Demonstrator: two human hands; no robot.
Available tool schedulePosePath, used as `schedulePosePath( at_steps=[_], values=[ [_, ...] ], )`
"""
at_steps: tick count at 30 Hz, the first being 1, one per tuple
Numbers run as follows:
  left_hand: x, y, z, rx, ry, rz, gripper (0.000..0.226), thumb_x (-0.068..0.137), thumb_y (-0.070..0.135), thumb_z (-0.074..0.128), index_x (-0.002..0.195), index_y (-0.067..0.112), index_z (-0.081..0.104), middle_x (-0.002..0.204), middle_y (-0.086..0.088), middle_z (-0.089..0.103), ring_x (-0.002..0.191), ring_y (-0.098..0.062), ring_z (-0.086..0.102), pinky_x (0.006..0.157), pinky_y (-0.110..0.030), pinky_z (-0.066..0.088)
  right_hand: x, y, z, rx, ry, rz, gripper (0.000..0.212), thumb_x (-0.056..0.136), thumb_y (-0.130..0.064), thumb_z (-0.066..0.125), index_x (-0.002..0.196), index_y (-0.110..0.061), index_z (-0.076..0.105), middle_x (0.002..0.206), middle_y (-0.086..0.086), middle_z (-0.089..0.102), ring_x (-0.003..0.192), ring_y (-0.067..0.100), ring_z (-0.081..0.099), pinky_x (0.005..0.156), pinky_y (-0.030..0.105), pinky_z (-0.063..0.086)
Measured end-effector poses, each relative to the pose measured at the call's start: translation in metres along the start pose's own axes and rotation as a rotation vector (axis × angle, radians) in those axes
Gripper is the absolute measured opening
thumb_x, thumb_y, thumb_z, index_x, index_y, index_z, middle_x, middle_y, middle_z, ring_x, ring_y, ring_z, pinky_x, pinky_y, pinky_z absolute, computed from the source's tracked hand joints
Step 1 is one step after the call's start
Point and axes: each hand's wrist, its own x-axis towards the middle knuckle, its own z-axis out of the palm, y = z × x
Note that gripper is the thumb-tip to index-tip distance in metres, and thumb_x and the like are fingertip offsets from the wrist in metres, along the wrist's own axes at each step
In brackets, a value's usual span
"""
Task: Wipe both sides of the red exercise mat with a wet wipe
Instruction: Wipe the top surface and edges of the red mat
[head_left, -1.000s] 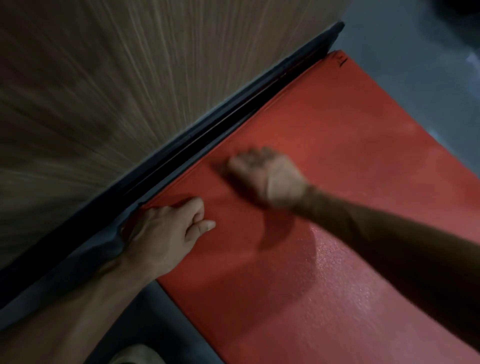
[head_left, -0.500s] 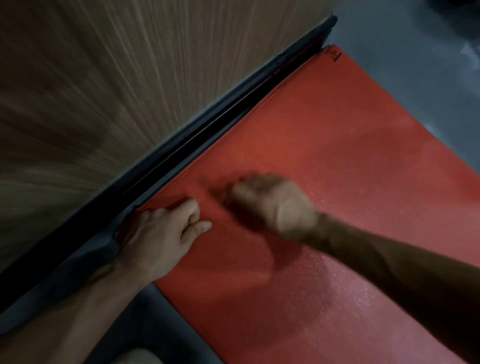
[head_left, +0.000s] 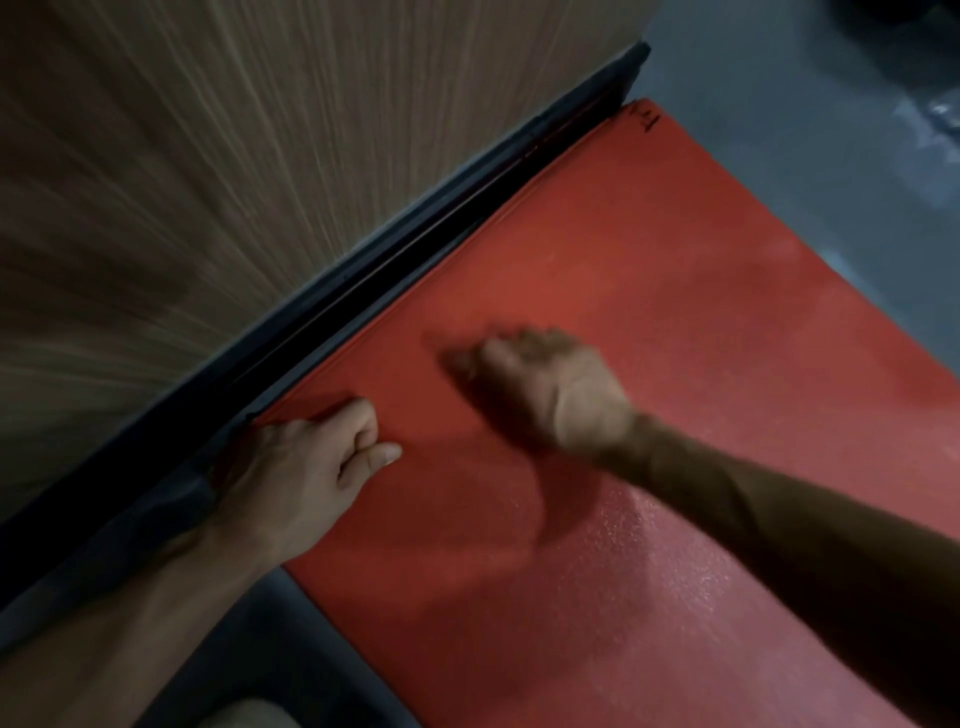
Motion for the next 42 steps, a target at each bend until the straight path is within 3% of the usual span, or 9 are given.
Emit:
schedulePosePath(
  at_steps=[6,16,22,25,28,34,38,41,42],
  values=[
    [-0.001,-0.001,0.0,0.041,-0.032,-0.024,0.039,0.09,0.07,0.042,0.078,0.033,0.039,0.045,0.009,0.047,0.037,-0.006,0.047,0.039,-0.028,0.038,0.047,0.121,-0.035,-0.152,0.185,0.761,0.041,0.099,-0.055,0.044,0.096,-0.015,0.054,0.092,0.018,0.067,0.085,0.042,0.064,0.062,0.044,0.043],
    [0.018,0.011,-0.015,-0.231,-0.236,-0.267,0.041,0.089,0.051,0.069,0.072,0.021,0.048,0.049,0.003,0.06,0.036,-0.011,0.059,0.05,-0.034,0.051,0.036,-0.008,0.015,0.001,-0.048,-0.173,0.024,0.1,-0.026,0.046,0.113,-0.014,0.061,0.093,0.008,0.065,0.08,0.03,0.061,0.07,0.038,0.047],
    [0.021,0.015,-0.019,-0.271,-0.289,-0.319,0.043,0.09,0.049,0.07,0.072,0.019,0.047,0.049,0.0,0.061,0.039,-0.015,0.064,0.054,-0.036,0.053,0.092,0.129,-0.028,-0.058,-0.045,0.723,0.036,0.093,-0.043,0.059,0.069,-0.018,0.054,0.063,0.0,0.059,0.061,0.025,0.066,0.046,0.027,0.041],
    [0.021,0.015,-0.019,-0.293,-0.304,-0.329,0.044,0.09,0.049,0.071,0.07,0.018,0.047,0.048,-0.001,0.059,0.039,-0.017,0.064,0.054,-0.039,0.055,0.099,0.137,-0.015,0.008,0.045,0.754,0.032,0.09,-0.051,0.056,0.087,-0.02,0.061,0.078,-0.001,0.062,0.079,0.028,0.069,0.059,0.036,0.046],
    [0.023,0.012,-0.019,-0.349,-0.324,-0.341,0.044,0.089,0.047,0.073,0.07,0.017,0.046,0.047,-0.003,0.057,0.04,-0.021,0.065,0.05,-0.03,0.048,0.099,0.109,-0.002,0.046,0.164,0.624,0.036,0.094,-0.052,0.049,0.1,-0.018,0.062,0.089,0.004,0.065,0.085,0.033,0.066,0.065,0.037,0.042],
    [0.028,0.009,-0.018,-0.447,-0.359,-0.419,0.042,0.088,0.042,0.076,0.069,0.018,0.046,0.049,-0.002,0.055,0.044,-0.028,0.067,0.043,-0.025,0.041,0.063,0.047,-0.005,0.105,-0.128,-0.046,0.023,0.103,-0.036,0.047,0.103,-0.016,0.058,0.087,0.005,0.057,0.074,0.026,0.058,0.064,0.035,0.047],
    [0.03,0.011,-0.018,-0.464,-0.365,-0.448,0.044,0.087,0.04,0.077,0.067,0.018,0.046,0.049,-0.002,0.054,0.045,-0.031,0.067,0.044,-0.025,0.039,0.08,0.11,-0.041,-0.133,0.012,0.441,0.034,0.103,-0.044,0.048,0.099,-0.011,0.056,0.093,0.013,0.063,0.087,0.034,0.067,0.061,0.036,0.038],
    [0.031,0.011,-0.019,-0.453,-0.368,-0.447,0.043,0.086,0.042,0.077,0.066,0.018,0.047,0.049,-0.001,0.056,0.045,-0.03,0.067,0.044,-0.025,0.04,0.087,0.14,-0.051,-0.218,-0.152,0.746,0.043,0.106,-0.028,0.048,0.113,0.014,0.047,0.134,0.001,0.05,0.119,0.028,0.057,0.083,0.034,0.033],
    [0.031,0.013,-0.019,-0.451,-0.371,-0.447,0.043,0.086,0.043,0.077,0.066,0.018,0.047,0.049,-0.002,0.056,0.044,-0.03,0.067,0.045,-0.026,0.04,0.092,0.145,-0.05,-0.179,-0.14,0.852,0.044,0.105,-0.024,0.05,0.128,0.014,0.044,0.128,0.024,0.053,0.123,0.028,0.054,0.085,0.031,0.031]
  ],
)
